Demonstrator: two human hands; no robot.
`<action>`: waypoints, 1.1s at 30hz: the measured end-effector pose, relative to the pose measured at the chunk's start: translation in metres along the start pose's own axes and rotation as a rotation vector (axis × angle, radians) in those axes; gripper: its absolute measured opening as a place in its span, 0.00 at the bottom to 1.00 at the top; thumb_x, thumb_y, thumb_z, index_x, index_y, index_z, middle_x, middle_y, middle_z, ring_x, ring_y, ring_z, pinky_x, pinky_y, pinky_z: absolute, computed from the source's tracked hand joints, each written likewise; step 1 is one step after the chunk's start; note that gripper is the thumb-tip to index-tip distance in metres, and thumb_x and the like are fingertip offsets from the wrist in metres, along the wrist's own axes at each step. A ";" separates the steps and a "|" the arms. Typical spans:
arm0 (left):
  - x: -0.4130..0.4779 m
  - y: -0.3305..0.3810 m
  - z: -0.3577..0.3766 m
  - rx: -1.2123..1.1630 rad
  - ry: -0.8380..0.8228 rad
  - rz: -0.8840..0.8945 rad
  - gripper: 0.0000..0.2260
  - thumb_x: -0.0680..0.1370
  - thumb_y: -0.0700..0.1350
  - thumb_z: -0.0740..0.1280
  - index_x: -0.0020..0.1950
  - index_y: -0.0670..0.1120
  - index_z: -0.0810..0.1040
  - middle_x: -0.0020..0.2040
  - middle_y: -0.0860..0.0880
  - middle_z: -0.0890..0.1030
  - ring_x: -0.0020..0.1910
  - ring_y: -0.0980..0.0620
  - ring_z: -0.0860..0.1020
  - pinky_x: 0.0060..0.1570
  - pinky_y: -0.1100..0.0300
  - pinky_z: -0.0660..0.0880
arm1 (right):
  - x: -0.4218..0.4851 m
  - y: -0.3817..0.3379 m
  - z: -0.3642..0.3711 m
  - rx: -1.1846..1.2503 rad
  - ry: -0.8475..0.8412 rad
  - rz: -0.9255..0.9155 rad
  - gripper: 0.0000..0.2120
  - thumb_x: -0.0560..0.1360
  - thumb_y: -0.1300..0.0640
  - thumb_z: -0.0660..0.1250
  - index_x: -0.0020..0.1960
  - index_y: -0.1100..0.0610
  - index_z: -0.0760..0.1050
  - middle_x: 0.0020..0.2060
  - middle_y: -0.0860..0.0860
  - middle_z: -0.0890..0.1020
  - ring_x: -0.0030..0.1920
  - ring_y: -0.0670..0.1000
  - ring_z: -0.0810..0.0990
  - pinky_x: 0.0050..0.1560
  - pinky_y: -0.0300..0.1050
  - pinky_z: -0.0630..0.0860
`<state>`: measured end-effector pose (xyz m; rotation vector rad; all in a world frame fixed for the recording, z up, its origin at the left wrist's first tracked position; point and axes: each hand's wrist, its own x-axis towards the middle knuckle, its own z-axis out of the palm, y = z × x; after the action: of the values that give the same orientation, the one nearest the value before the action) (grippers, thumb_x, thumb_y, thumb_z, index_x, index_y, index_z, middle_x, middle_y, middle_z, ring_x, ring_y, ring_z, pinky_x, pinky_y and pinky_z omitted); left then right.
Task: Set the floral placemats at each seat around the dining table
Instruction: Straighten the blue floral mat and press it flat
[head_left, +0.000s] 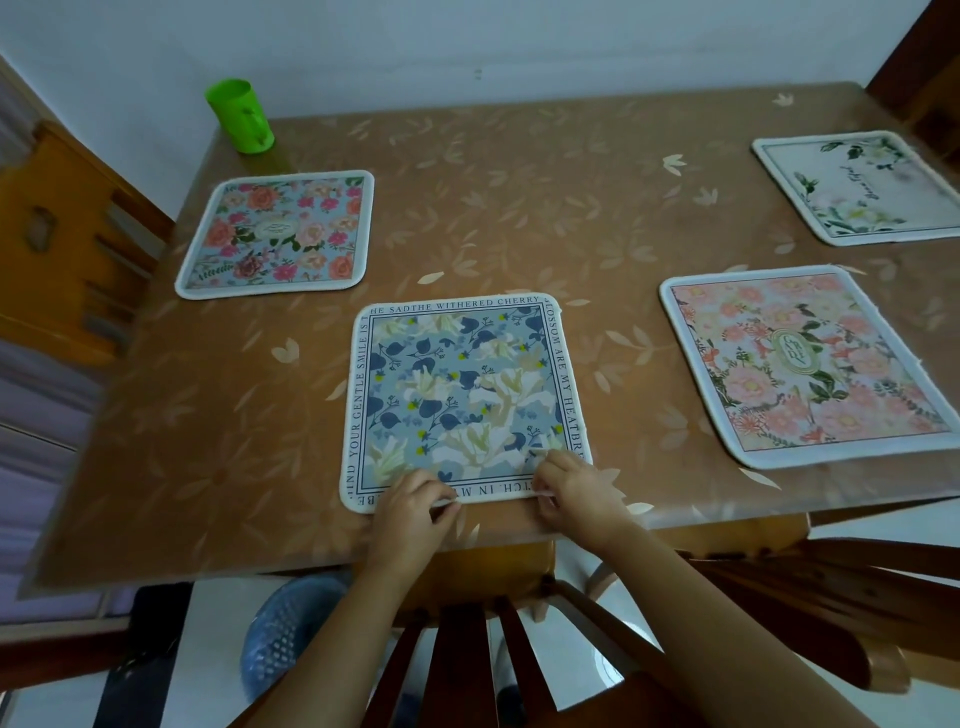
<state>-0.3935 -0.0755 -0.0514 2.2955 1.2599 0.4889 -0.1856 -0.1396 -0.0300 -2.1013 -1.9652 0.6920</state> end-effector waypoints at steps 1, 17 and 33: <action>0.000 -0.001 0.000 0.005 0.001 -0.002 0.05 0.67 0.38 0.75 0.39 0.43 0.80 0.39 0.46 0.78 0.41 0.47 0.76 0.39 0.52 0.74 | -0.002 0.002 0.000 -0.013 0.010 0.007 0.08 0.73 0.59 0.62 0.50 0.61 0.73 0.52 0.56 0.76 0.55 0.55 0.72 0.54 0.49 0.72; -0.007 -0.002 0.002 0.092 0.010 -0.004 0.07 0.65 0.38 0.76 0.38 0.45 0.79 0.37 0.47 0.76 0.41 0.44 0.77 0.39 0.47 0.76 | -0.003 0.008 0.006 -0.001 0.068 0.059 0.08 0.70 0.59 0.64 0.48 0.60 0.73 0.50 0.56 0.76 0.52 0.56 0.73 0.52 0.50 0.72; 0.009 0.002 0.028 0.451 -0.216 -0.204 0.28 0.77 0.61 0.48 0.73 0.51 0.49 0.75 0.41 0.51 0.73 0.40 0.46 0.65 0.31 0.48 | 0.027 -0.008 0.046 -0.195 -0.008 0.138 0.32 0.74 0.34 0.45 0.72 0.44 0.36 0.71 0.52 0.33 0.70 0.58 0.30 0.68 0.66 0.37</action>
<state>-0.3727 -0.0757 -0.0727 2.4485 1.5929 -0.1279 -0.2129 -0.1205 -0.0725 -2.3689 -1.9790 0.5523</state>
